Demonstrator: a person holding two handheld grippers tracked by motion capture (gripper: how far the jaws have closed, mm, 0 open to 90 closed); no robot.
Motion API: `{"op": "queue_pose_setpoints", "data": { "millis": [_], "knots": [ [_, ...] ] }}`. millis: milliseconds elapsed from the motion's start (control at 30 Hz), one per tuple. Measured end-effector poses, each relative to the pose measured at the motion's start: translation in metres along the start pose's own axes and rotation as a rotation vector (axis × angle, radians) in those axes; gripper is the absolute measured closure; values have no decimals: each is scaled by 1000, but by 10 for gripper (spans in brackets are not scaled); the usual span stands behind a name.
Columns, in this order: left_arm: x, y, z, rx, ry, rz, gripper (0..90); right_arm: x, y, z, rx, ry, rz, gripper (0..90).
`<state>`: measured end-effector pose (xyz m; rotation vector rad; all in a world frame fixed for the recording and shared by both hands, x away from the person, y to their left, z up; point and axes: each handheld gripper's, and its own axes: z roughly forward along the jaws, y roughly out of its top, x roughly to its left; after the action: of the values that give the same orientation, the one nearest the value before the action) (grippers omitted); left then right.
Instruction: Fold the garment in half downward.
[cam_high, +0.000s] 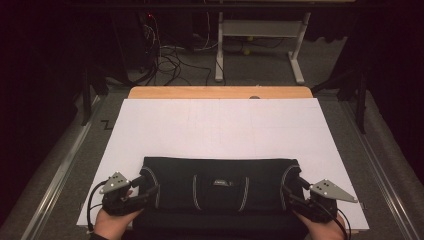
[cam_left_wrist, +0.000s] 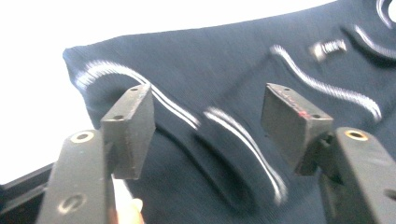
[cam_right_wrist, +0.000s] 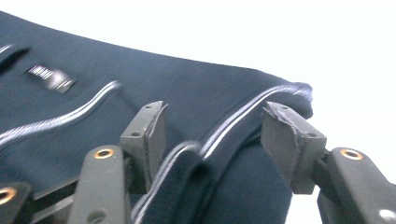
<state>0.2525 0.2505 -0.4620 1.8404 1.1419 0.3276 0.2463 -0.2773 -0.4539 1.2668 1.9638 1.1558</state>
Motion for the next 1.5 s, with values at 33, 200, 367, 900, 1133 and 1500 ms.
{"op": "queue_pose_setpoints", "data": {
  "millis": [33, 200, 367, 900, 1133, 1500],
  "knots": [
    [4, 4, 1, -10, 18, -10, 293, -2, 2, 2, -3, -10, -1, 379],
    [22, 18, 15, 5, 80, -50, 200, -23, 14, 22, 35, -60, 37, 320],
    [40, 27, 38, 89, 125, -110, 135, -40, 22, 48, 111, -78, 97, 287],
    [39, 31, 65, 198, 134, -81, 494, -35, 24, 79, 238, -83, 63, 521],
    [36, 30, 68, 185, 99, -72, 683, -32, 24, 80, 227, -22, 65, 755],
    [32, 30, 56, 93, 86, -56, 720, -31, 24, 72, 166, -23, 25, 793]
  ]
}}
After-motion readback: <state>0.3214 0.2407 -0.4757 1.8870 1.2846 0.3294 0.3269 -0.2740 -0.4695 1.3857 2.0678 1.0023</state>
